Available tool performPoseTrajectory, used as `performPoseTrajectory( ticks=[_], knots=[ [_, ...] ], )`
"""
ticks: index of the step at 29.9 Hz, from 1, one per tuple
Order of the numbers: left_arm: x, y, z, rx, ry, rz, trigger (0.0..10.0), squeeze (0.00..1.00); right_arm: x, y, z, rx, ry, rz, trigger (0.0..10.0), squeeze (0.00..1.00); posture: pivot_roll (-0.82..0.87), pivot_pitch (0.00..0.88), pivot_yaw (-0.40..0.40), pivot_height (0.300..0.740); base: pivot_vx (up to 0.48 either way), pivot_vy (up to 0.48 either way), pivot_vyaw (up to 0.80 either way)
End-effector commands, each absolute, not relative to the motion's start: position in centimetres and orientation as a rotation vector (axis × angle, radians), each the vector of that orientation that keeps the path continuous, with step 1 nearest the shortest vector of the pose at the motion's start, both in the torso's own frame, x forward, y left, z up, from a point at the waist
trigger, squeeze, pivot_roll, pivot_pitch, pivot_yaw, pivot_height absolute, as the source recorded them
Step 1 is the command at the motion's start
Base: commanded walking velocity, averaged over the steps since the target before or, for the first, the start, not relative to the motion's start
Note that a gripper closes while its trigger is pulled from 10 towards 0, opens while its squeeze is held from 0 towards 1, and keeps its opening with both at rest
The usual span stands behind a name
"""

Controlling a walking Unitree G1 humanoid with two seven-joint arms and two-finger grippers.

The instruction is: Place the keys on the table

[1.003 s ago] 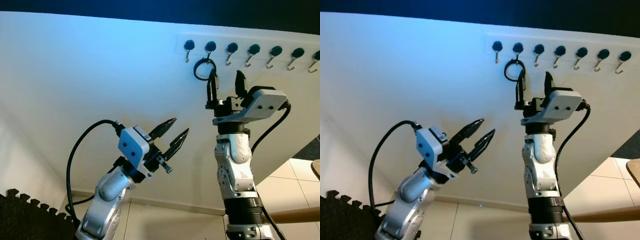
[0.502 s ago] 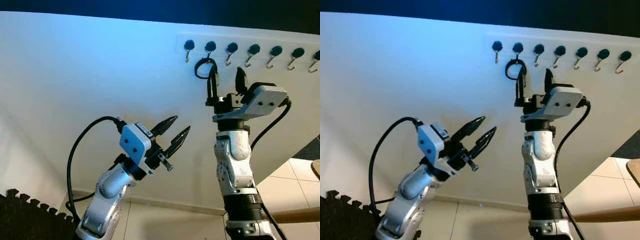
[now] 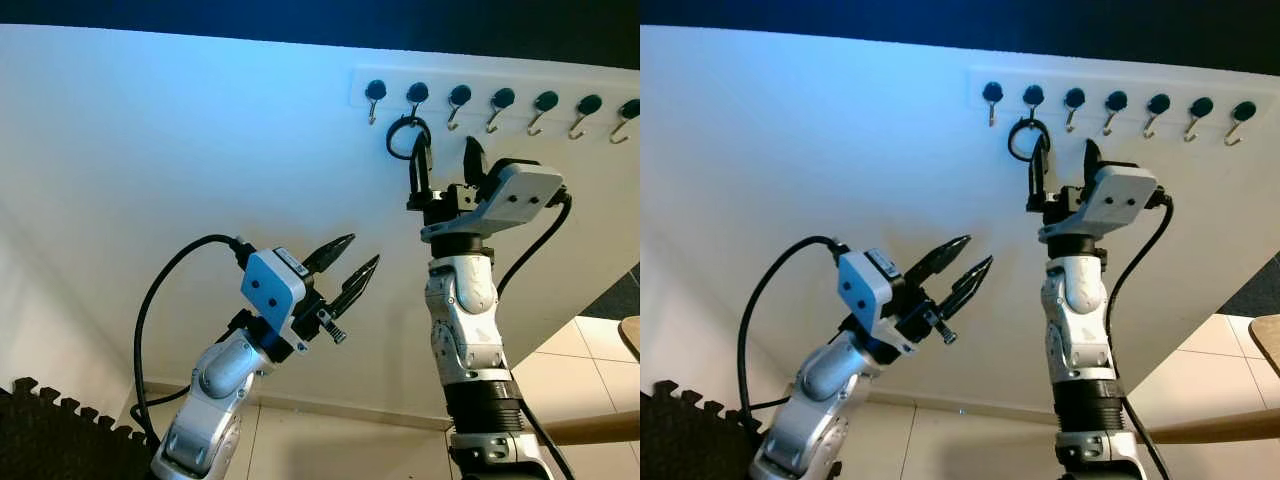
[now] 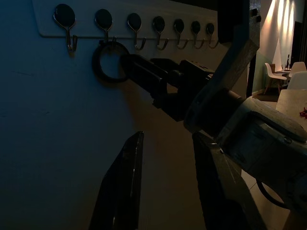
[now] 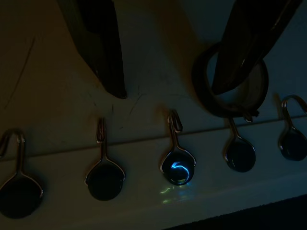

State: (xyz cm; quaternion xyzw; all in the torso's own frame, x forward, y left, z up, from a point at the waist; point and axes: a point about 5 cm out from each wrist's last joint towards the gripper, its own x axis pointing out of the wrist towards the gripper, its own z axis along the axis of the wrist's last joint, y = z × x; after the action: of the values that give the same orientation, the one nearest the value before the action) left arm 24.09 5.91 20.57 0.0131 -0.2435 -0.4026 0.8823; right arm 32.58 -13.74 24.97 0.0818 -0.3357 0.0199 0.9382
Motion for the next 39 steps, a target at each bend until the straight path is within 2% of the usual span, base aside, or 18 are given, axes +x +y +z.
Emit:
performPoseTrajectory(
  ticks=[1,3,4,5,6,7,39],
  knots=[
    [23.7,5.9,20.5,0.043,-0.503,-0.850,10.0,0.00,32.8,-13.8,24.5,0.173,-0.655,0.038,10.0,0.00,0.04,0.106,-0.036,0.740,0.000,0.000,0.00],
    [23.7,5.9,20.5,0.046,-0.504,-0.848,10.0,0.00,32.8,-13.8,24.5,0.175,-0.657,0.040,2.7,0.00,0.04,0.108,-0.035,0.740,0.000,0.000,0.00],
    [23.8,5.9,20.5,0.047,-0.505,-0.848,10.0,0.00,32.8,-13.8,24.5,0.175,-0.657,0.041,2.7,0.00,0.04,0.108,-0.035,0.740,0.000,0.000,0.00],
    [23.8,5.9,20.6,0.049,-0.505,-0.846,10.0,0.00,32.8,-13.8,24.5,0.176,-0.658,0.042,1.3,0.00,0.04,0.107,-0.036,0.740,0.000,0.000,0.00],
    [23.8,5.9,20.6,0.049,-0.505,-0.846,10.0,0.00,32.8,-13.8,24.5,0.176,-0.658,0.042,1.3,0.00,0.04,0.107,-0.036,0.740,0.000,0.000,0.00],
    [23.8,5.9,20.6,0.050,-0.506,-0.842,10.0,0.00,32.8,-13.7,24.5,0.175,-0.659,0.045,0.0,0.00,0.04,0.110,-0.036,0.740,0.000,0.000,0.00],
    [23.7,6.1,20.7,0.061,-0.509,-0.831,10.0,0.00,31.8,-12.6,25.5,0.218,-0.738,0.097,0.0,0.00,0.04,0.121,-0.034,0.740,0.000,0.000,0.00]
  ],
)
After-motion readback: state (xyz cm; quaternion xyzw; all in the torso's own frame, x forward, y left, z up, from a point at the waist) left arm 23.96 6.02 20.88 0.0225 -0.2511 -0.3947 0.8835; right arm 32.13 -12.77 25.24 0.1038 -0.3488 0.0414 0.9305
